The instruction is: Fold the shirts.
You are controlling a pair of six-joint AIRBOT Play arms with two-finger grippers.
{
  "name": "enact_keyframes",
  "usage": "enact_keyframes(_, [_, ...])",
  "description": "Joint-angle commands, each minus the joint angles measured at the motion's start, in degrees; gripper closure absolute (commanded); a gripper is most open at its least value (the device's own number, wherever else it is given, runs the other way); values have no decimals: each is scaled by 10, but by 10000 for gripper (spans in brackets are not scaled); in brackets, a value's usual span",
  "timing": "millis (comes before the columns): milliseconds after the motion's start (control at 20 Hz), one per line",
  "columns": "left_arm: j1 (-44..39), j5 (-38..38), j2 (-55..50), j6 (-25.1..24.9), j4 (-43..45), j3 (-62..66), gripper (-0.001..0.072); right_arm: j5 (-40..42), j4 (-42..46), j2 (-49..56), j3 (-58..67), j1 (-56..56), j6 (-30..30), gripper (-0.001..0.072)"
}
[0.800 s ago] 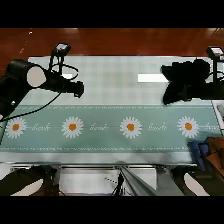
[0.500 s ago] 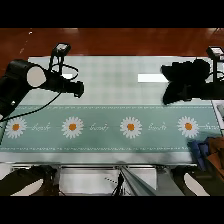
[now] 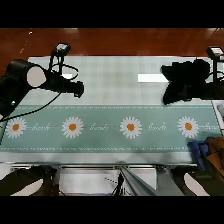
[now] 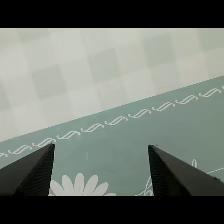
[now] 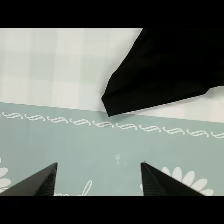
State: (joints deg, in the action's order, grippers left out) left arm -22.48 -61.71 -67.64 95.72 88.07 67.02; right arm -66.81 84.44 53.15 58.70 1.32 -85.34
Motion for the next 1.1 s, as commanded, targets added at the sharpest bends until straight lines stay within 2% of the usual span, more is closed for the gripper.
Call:
enact_keyframes(0, [0, 0, 0, 0, 0, 0, -13, 0, -1, 0, 0, -1, -2, 120])
enact_keyframes(150, [0, 8, 0, 0, 0, 0, -13, 22, -19, 0, 0, -1, -10, 121])
enact_keyframes(250, [0, 28, -1, 0, 0, 0, -13, 99, -16, 0, 0, -1, -9, 121])
enact_keyframes(350, [0, 33, -2, 0, 0, 0, -13, 227, 52, 2, 0, 0, -33, 122])
enact_keyframes(450, [0, 33, -5, 0, 1, 0, -13, 367, 180, 21, 1, 24, -237, 122])
enact_keyframes(500, [0, 32, -7, 0, 0, 0, -13, 399, 218, 41, 7, 51, -337, 123])
enact_keyframes(550, [0, 32, -9, 0, 0, 0, -13, 411, 221, 70, 16, 85, -408, 123])
enact_keyframes(600, [0, 32, -9, 0, 0, 0, -13, 419, 213, 101, 23, 119, -440, 123])
enact_keyframes(800, [0, 31, -9, 0, 0, 0, -13, 426, 117, 215, 36, 191, -440, 122])
enact_keyframes(1050, [0, 31, -9, 0, 0, 0, -13, 462, 78, 309, 36, 179, -440, 122])
